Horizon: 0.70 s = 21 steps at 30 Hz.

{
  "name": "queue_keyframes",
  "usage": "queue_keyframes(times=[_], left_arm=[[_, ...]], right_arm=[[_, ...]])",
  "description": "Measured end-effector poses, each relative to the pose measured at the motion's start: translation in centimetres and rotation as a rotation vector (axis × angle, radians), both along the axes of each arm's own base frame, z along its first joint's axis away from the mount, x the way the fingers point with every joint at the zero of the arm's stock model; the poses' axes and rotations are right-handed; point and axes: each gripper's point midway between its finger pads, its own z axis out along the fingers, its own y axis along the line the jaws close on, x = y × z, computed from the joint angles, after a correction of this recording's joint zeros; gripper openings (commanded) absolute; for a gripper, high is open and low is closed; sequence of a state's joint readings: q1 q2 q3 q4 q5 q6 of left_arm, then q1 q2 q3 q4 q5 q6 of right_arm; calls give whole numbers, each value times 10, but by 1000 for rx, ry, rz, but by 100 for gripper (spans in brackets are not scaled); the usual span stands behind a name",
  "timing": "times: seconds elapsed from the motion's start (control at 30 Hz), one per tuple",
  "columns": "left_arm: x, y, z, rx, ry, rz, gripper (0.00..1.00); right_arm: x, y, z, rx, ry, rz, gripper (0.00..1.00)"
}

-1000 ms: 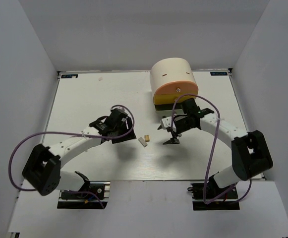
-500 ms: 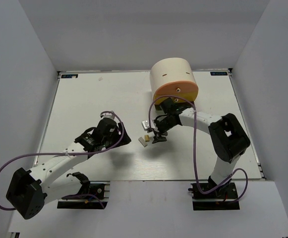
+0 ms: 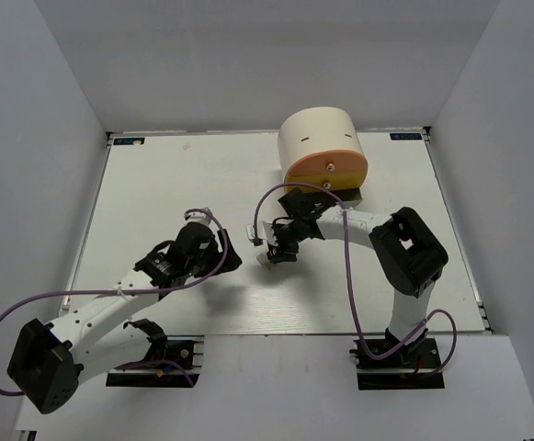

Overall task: Sort the stationery into containers
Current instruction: Grab a piece of stationery with the right arm

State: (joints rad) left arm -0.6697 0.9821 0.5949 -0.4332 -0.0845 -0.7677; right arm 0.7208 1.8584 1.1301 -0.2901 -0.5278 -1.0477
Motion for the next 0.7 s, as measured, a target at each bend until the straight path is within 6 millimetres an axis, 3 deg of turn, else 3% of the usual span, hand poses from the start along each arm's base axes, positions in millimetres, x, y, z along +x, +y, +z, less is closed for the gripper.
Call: queue_keyframes(times=[0.13,0.27,0.47,0.6,0.7], left_arm=[[0,0,0,-4,-6,0,84],[-1,0,-2,-1,-8,-10,84],[4,-13,7,-36,-70,-91,90],[5,-21,9,-49,-118,-163,93],[9,-28,9,-45,-153,-217,93]], right_arm=[[4,-1,-4,-16,-3,-27,51],[5,-2,-4,-23,-9,-27,29],[3,-6,0,-26,-19,-21,21],[-2,-17,33,5,-77,-27,20],[3,-25,81,77,-177,-42,20]])
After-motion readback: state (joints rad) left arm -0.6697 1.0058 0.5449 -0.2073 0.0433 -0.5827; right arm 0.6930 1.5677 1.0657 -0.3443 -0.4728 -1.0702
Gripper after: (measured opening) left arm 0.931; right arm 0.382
